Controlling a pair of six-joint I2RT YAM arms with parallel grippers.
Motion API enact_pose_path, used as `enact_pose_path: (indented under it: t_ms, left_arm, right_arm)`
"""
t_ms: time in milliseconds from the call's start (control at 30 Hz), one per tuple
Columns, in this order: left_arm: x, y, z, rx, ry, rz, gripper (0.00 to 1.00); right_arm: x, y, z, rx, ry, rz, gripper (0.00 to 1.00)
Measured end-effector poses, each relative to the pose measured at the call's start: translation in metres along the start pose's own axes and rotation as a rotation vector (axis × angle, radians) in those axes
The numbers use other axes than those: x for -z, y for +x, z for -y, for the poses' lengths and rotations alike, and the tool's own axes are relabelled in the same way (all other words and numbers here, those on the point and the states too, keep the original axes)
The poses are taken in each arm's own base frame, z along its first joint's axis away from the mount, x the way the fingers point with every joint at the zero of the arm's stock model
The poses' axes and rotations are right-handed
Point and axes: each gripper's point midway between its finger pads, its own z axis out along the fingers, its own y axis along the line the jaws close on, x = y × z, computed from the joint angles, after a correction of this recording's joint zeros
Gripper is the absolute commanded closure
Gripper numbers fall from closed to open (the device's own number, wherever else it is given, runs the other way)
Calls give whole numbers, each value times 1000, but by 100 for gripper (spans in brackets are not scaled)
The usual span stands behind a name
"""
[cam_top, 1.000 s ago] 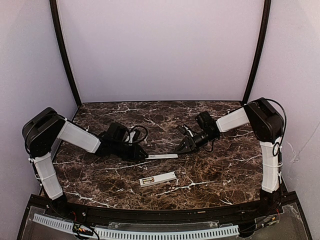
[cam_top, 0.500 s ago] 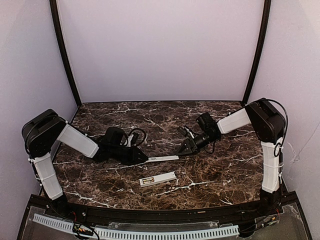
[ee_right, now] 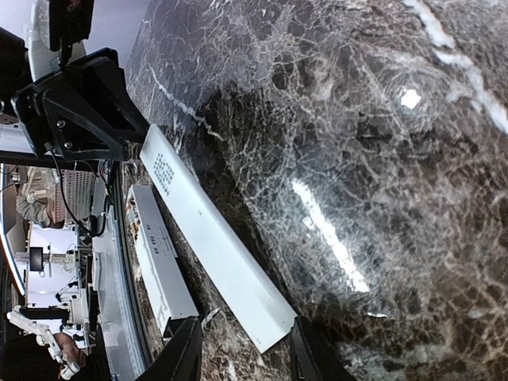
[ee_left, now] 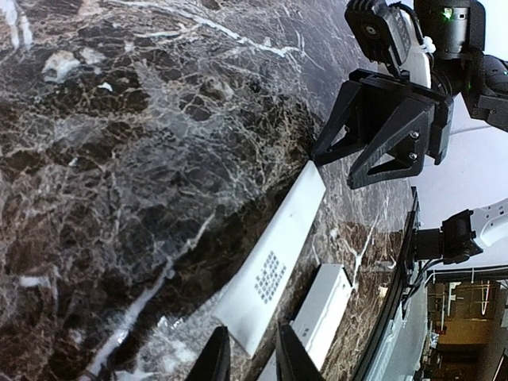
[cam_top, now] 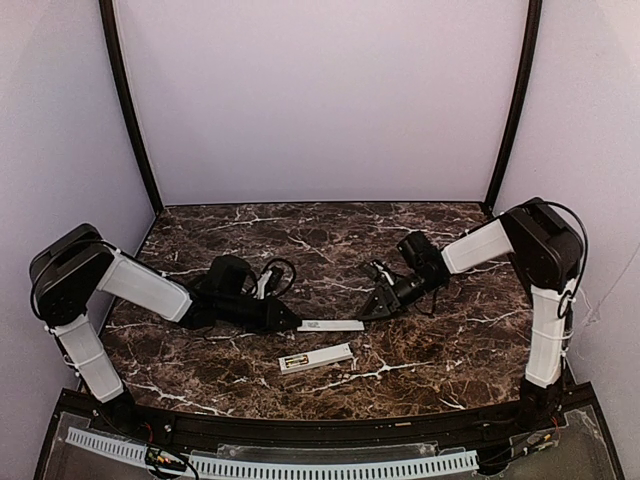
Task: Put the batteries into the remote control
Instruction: Move the battery cover to the center of the board.
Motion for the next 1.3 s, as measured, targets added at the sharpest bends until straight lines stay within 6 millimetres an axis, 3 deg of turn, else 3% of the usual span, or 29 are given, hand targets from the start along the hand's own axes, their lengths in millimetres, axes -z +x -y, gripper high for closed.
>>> enact_pose_path:
  t_ms: [367,600,733,867,1000,1133,1300]
  left_arm:
    - [1,15,38,-58,60,-26,79]
    - [-5,33,53,-72,84,-68,78]
    - [-6,38,55,-80,78,-74,71]
    - [-2,36,50,-94,29,-73,62]
    - [11,20,52,-108,5,-30,47]
    - [31,-3,36,-97,-69,26,51]
    - [38,-15,22,-101,-155,23,53]
  right_arm:
    - [3,42,-19,-53,12,-38,65]
    - [6,54,-27,-60,10,-38,65]
    - [5,59,-23,-68,26,-43,65]
    - [11,57,-21,-15,98,-34,52]
    - [27,42,-43,166,199,13,47]
    - [43,19,-61,332,297,80,58]
    - [36,7,-44,378,433,32,74]
